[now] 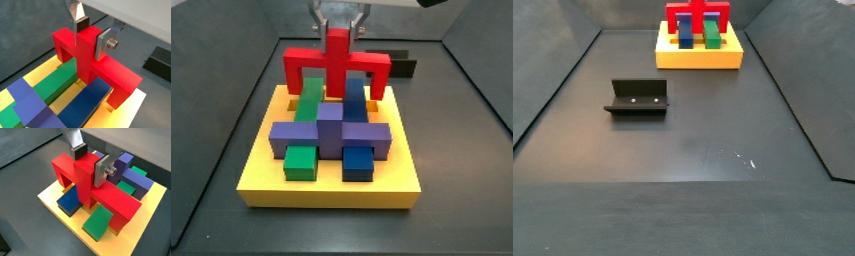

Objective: Pick up the red object. Move up. Move to above the board. Insert the red object.
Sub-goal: Insert the red object.

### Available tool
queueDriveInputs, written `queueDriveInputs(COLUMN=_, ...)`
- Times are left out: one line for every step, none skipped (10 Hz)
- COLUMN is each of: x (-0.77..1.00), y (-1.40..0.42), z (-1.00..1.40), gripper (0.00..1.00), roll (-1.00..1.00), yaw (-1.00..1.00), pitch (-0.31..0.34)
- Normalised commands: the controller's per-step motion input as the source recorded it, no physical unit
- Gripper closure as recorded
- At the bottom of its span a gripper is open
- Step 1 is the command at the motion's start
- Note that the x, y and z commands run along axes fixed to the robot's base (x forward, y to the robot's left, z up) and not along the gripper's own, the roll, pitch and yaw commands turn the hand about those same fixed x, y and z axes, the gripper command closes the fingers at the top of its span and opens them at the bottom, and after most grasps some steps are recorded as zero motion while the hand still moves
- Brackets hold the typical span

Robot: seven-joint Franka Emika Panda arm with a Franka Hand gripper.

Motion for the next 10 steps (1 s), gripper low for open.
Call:
queueDriveInputs(x=0.0, y=-0.06, z=-0.06, gripper=1.0, roll=0.05, yaw=0.0, pitch=-0.001)
queueDriveInputs(x=0.0, y=0.01, z=0.02, gripper=1.0, roll=0.0, yaw=0.0, pitch=0.0)
queueDriveInputs(x=-0.04, y=0.12, z=0.24, gripper=1.0, roll=-0.04, yaw=0.0, pitch=0.0)
queueDriveInputs(x=0.0, y=0.01, z=0.26, gripper=1.0, roll=-0.04, yaw=0.03, pitch=0.0)
queueDriveInputs(x=0.0, y=0.0, z=0.0, gripper=1.0, roll=0.0, yaw=0.01, pitch=0.0)
queueDriveInputs(x=0.0, y=0.0, z=-0.07, gripper=1.0, roll=0.0, yaw=0.0, pitch=-0.071)
queueDriveInputs(x=0.0, y=0.0, z=-0.16, gripper=1.0, roll=0.0, yaw=0.0, pitch=-0.1)
queueDriveInputs(x=-0.12, y=0.0, z=-0.21, gripper=1.0, roll=0.0, yaw=0.0, pitch=-0.147)
queueDriveInputs(x=-0.11, y=0.0, z=-0.17, gripper=1.0, roll=0.0, yaw=0.0, pitch=-0.13)
queueDriveInputs(x=-0.04, y=0.0, z=-0.09, gripper=1.0, roll=0.0, yaw=0.0, pitch=-0.09)
